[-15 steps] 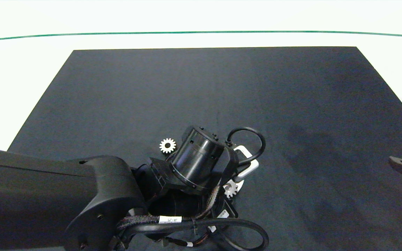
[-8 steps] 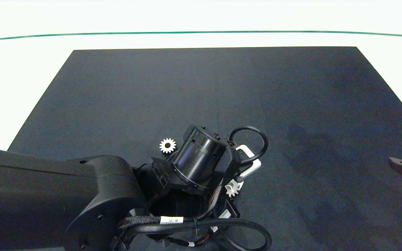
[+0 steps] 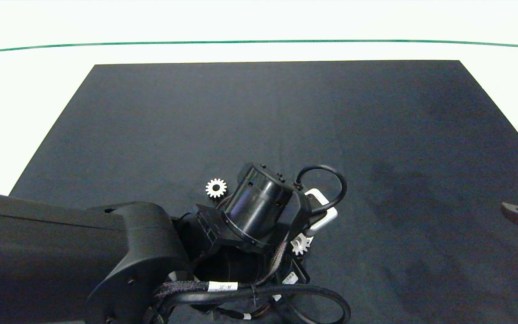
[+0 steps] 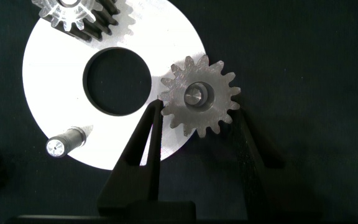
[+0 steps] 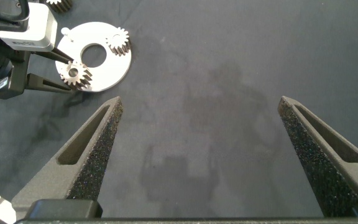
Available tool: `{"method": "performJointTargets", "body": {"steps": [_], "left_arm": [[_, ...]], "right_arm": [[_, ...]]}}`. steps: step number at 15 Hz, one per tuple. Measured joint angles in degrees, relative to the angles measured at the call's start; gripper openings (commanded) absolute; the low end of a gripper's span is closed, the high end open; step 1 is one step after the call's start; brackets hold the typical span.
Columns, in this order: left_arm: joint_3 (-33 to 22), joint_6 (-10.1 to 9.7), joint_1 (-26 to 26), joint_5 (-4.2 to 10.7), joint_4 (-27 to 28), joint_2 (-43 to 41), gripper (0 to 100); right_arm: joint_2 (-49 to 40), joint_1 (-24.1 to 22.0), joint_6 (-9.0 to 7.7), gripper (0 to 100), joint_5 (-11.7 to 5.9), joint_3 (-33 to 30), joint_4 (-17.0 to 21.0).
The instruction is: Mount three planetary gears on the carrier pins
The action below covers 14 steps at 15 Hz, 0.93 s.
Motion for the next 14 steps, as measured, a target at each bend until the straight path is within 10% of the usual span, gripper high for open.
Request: {"method": "performJointTargets", "body": {"steps": [14], "left_arm": [[-1.1,-0.4,0.9,0.04,0.4,-2.6,100]], "right_arm": [[-0.2,0.0,-0.1,100,0.07,0.0,0.0]]}}
